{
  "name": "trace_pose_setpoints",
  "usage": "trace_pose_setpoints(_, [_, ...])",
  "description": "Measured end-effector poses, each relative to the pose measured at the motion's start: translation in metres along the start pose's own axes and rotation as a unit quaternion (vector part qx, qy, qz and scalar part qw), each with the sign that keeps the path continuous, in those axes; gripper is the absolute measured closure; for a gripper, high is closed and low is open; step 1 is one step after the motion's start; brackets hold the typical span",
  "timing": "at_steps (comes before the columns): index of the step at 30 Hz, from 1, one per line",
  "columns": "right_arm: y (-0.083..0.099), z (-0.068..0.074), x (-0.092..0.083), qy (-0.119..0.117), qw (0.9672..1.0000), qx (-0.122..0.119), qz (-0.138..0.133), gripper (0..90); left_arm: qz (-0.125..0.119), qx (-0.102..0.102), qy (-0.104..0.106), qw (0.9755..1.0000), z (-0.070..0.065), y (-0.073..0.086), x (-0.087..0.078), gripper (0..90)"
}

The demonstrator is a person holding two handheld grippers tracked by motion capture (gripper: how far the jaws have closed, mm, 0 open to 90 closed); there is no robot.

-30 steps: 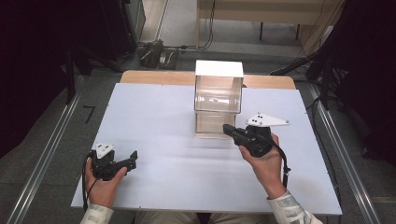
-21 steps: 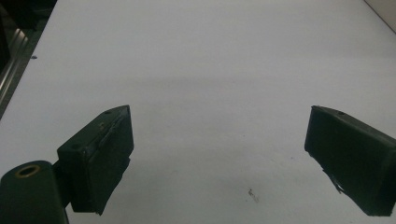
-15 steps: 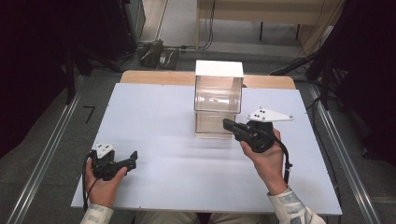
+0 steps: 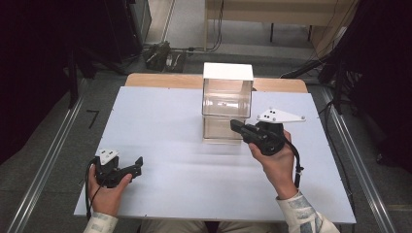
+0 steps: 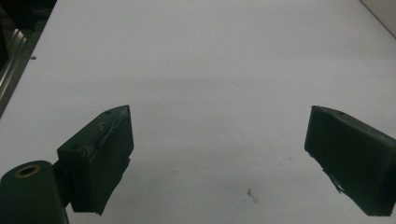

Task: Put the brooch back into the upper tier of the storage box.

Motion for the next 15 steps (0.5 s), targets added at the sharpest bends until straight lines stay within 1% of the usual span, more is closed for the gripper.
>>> trace_pose_setpoints(5, [-0.003, 0.001, 0.001, -0.001, 1.0, -0.003, 0.0, 87.5, -0.001, -0.005, 0.0, 1.0, 0.001, 0.0, -0.001, 9.4])
trace_pose_setpoints(9, [-0.006, 0.002, 0.004, -0.002, 1.0, -0.002, 0.002, 87.5, -0.003, -0.004, 0.0, 1.0, 0.001, -0.001, -0.002, 9.4])
trace_pose_setpoints(15, [-0.013, 0.005, 0.004, -0.001, 1.0, -0.009, -0.002, 87.5, -0.005, -0.006, 0.001, 1.0, 0.003, -0.001, -0.003, 9.4])
Point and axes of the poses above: each handheld gripper's, and its own axes: x roughly forward along the jaws, y roughly out of its underside, z roughly to its left, the point moved 3 cm from there along x, roughly forward along the jaws, and after that the axes turned 13 degrees about -y, right-handed, at the moved point
